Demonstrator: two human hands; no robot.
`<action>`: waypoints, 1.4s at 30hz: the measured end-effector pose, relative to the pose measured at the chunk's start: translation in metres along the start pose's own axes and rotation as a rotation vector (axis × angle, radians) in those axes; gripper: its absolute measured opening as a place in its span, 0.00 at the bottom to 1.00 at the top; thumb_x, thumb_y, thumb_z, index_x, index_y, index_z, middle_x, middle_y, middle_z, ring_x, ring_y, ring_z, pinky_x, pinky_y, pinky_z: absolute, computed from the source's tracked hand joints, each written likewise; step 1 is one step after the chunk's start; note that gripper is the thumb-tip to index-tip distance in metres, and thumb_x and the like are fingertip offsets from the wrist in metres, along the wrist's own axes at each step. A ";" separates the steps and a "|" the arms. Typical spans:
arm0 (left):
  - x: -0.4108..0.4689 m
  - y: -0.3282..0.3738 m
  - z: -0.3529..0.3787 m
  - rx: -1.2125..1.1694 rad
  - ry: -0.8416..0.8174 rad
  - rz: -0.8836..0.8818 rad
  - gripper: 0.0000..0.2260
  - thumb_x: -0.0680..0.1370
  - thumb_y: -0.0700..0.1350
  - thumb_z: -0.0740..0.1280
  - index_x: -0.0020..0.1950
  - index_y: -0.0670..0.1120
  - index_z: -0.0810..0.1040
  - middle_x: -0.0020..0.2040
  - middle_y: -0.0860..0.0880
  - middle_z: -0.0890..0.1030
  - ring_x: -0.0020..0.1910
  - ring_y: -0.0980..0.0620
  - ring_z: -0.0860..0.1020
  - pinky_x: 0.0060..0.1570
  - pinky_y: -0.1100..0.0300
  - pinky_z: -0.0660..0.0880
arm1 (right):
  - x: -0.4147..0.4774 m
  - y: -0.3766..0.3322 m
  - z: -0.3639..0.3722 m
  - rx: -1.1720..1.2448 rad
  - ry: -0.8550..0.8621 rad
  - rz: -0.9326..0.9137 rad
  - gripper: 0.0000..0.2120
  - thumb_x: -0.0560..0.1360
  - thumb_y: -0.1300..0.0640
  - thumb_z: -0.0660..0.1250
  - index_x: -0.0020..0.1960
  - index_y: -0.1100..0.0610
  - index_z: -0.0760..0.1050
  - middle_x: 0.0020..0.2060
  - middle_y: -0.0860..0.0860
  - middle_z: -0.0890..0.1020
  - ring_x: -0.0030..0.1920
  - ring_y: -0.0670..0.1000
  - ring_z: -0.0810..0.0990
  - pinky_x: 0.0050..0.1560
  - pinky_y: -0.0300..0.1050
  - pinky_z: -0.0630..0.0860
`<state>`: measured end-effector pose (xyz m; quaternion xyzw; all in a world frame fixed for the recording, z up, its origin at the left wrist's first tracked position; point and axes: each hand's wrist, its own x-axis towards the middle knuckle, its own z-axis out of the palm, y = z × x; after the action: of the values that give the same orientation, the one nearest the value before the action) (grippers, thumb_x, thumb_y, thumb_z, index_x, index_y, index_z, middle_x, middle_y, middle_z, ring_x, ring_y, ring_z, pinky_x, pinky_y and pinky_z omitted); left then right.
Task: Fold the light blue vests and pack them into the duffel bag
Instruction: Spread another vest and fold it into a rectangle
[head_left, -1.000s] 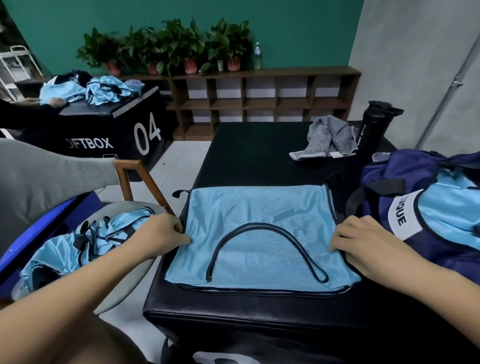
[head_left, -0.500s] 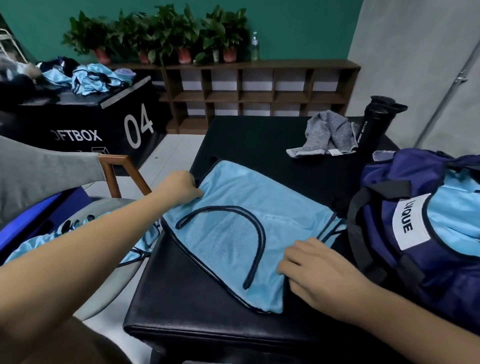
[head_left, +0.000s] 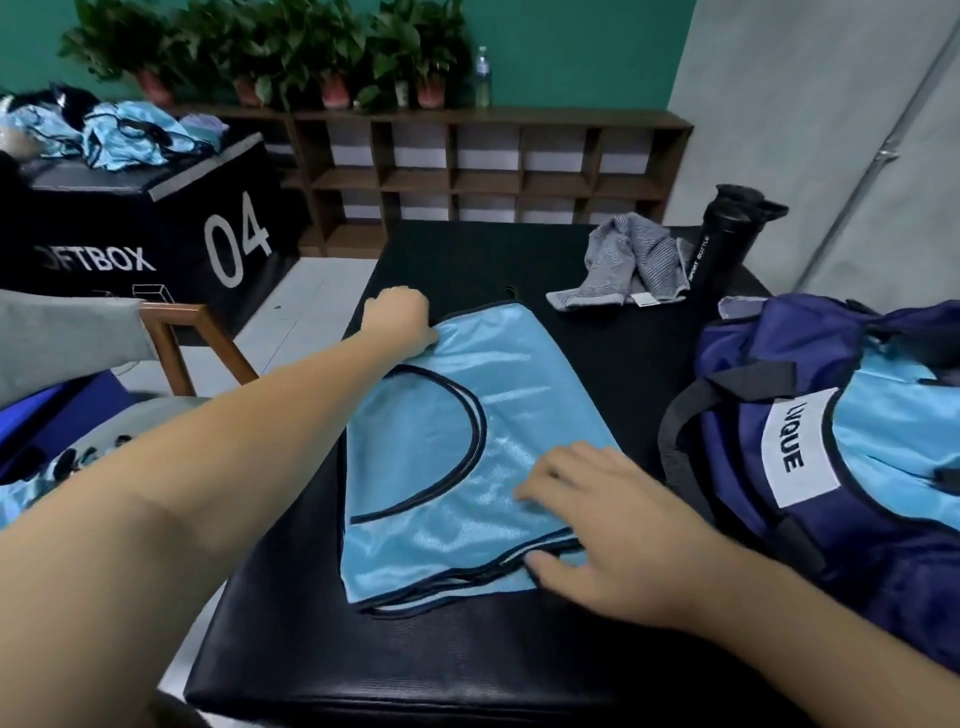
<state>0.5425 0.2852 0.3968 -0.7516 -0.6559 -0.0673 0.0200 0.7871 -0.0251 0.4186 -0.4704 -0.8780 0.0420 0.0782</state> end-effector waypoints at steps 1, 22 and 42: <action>0.004 0.005 0.001 0.007 0.015 0.007 0.08 0.74 0.50 0.71 0.42 0.46 0.80 0.45 0.46 0.79 0.43 0.43 0.77 0.42 0.51 0.74 | -0.005 0.010 -0.005 -0.046 -0.038 0.051 0.26 0.76 0.31 0.61 0.67 0.43 0.74 0.59 0.42 0.73 0.61 0.49 0.72 0.66 0.47 0.68; 0.028 0.043 0.013 -0.046 0.133 0.080 0.18 0.78 0.51 0.73 0.66 0.50 0.75 0.61 0.45 0.76 0.62 0.40 0.74 0.63 0.44 0.71 | -0.045 0.023 0.013 -0.313 0.030 -0.051 0.10 0.69 0.50 0.71 0.44 0.49 0.71 0.37 0.47 0.73 0.35 0.53 0.74 0.36 0.48 0.74; -0.273 0.020 -0.058 -0.033 -0.318 0.600 0.14 0.72 0.63 0.64 0.53 0.61 0.68 0.50 0.58 0.74 0.46 0.54 0.77 0.47 0.53 0.77 | -0.033 0.030 0.015 -0.415 -0.089 -0.082 0.16 0.62 0.57 0.74 0.43 0.51 0.68 0.35 0.49 0.72 0.31 0.54 0.72 0.31 0.50 0.73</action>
<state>0.5220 0.0074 0.4206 -0.9124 -0.3992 0.0489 -0.0759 0.8272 -0.0363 0.3958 -0.4378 -0.8889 -0.1219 -0.0574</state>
